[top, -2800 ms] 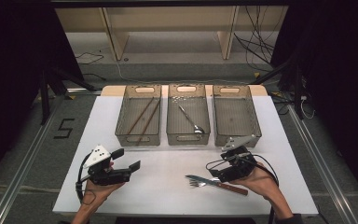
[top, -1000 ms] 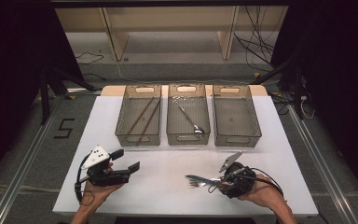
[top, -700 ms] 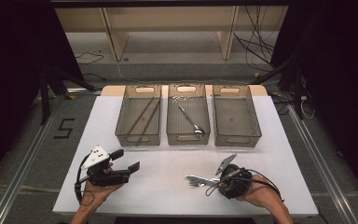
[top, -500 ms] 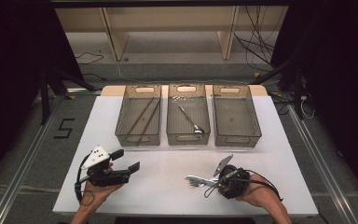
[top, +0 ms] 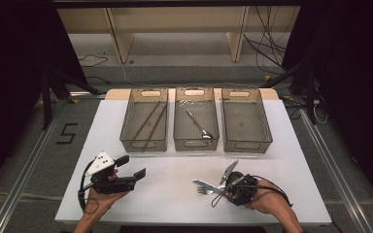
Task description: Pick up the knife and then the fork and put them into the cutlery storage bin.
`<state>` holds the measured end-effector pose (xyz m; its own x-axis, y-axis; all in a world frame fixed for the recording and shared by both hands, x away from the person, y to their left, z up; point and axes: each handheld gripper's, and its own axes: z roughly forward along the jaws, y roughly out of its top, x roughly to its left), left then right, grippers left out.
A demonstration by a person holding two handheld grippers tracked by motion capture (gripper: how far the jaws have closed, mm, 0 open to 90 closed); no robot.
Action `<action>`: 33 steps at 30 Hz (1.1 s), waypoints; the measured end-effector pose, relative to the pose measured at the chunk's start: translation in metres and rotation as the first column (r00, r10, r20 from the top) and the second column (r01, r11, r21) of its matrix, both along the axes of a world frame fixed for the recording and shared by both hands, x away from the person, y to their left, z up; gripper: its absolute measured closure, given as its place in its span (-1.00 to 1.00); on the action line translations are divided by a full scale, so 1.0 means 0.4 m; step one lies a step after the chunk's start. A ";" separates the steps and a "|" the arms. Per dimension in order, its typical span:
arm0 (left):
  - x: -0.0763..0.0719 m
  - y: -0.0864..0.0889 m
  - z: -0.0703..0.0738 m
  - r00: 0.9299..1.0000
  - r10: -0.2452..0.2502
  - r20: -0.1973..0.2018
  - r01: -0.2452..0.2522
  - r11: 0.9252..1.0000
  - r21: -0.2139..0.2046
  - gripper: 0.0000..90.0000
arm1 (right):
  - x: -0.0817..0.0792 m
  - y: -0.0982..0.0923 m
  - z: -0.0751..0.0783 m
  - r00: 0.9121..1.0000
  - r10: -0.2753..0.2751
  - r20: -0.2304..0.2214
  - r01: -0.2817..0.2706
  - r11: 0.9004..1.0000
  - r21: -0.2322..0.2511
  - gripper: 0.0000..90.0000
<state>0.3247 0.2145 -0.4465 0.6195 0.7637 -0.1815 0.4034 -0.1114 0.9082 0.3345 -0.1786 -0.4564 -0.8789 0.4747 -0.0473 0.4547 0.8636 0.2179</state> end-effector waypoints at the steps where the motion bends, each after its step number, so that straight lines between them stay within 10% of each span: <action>1: 0.000 0.000 0.000 1.000 0.001 0.000 -0.001 1.000 0.000 -0.65 | 0.000 0.000 0.000 1.000 0.000 0.000 0.000 1.000 0.000 0.69; 9: 0.000 0.001 0.000 1.000 0.006 0.001 -0.006 1.000 -0.006 -0.65 | -0.001 0.000 0.008 1.000 0.002 0.030 -0.001 1.000 -0.012 0.72; 20: 0.000 0.002 0.000 1.000 0.008 0.001 -0.008 1.000 -0.008 -0.65 | 0.006 -0.028 0.073 0.995 -0.052 0.090 0.040 0.991 0.125 0.72; 33: 0.000 0.004 -0.001 1.000 0.009 0.002 -0.009 1.000 -0.015 -0.65 | 0.075 -0.086 0.152 0.961 -0.226 0.160 0.168 0.936 0.309 0.72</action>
<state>0.3249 0.2163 -0.4467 0.6128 0.7667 -0.1916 0.4027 -0.0943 0.9104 0.3644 -0.2129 -0.3957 -0.7543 0.6555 -0.0384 0.5344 0.6468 0.5442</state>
